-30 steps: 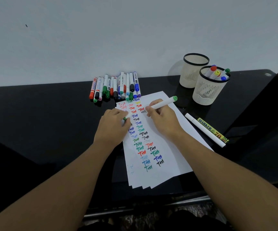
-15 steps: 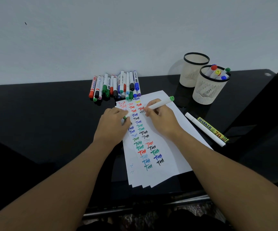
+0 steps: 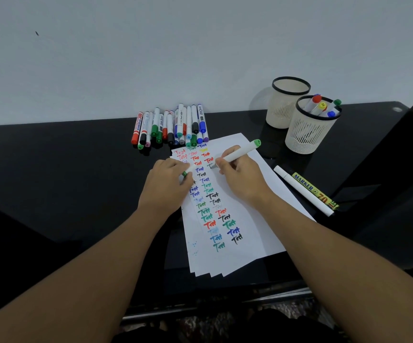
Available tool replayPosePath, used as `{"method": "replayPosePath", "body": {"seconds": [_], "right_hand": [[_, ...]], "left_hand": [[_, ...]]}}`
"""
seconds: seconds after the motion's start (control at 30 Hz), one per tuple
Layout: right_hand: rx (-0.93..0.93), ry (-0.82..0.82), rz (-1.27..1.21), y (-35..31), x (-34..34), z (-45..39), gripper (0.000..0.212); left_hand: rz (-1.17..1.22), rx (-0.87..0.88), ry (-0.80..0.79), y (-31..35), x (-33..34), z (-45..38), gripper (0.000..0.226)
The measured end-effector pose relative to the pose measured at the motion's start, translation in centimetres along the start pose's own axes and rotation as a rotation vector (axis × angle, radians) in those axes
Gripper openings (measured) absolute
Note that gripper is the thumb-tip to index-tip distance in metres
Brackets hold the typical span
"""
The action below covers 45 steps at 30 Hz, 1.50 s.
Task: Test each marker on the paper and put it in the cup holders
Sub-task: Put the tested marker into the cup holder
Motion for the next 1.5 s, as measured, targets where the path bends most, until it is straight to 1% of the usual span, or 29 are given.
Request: {"method": "replayPosePath", "body": {"seconds": [0.17,0.47,0.57,0.7,1.0,1.23,1.4,1.5], "right_hand": [[0.022,0.008,-0.068,0.04,-0.36,0.19,0.011],[0.016,0.011,-0.025,0.28,-0.12,-0.08,0.011],[0.017,0.001,-0.015,0.19,-0.07,-0.02,0.014],[0.021,0.043,-0.027,0.06,-0.57,0.08,0.014],[0.019,0.036,0.009,0.34,-0.44,0.00,0.017],[0.014,0.063,-0.013,0.23,-0.63,-0.05,0.014],[0.012,0.044,0.023,0.04,-0.53,0.11,0.016],[0.028,0.060,-0.022,0.07,-0.89,0.30,0.015]], "left_hand": [[0.006,0.004,0.002,0.01,0.02,0.04,0.037],[0.000,0.006,0.006,-0.05,0.01,0.00,0.038],[-0.004,0.003,0.006,-0.12,-0.02,-0.01,0.038],[-0.001,0.003,0.001,-0.14,0.07,-0.01,0.038],[-0.006,0.010,0.006,-0.13,0.09,-0.04,0.038],[-0.002,0.012,0.011,-0.16,0.02,-0.03,0.038],[0.003,0.009,0.009,-0.18,0.07,-0.01,0.037],[0.011,0.011,0.014,-0.10,0.01,-0.01,0.036]]}}
Point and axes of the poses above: each hand's wrist, its own z-axis away from the middle knuckle, its own x-axis out of the palm, y = z × x, the point moved 9 cm from there along -z, towards the middle knuckle, and after that the axes turned 8 degrees about z, right-handed, at the moved point
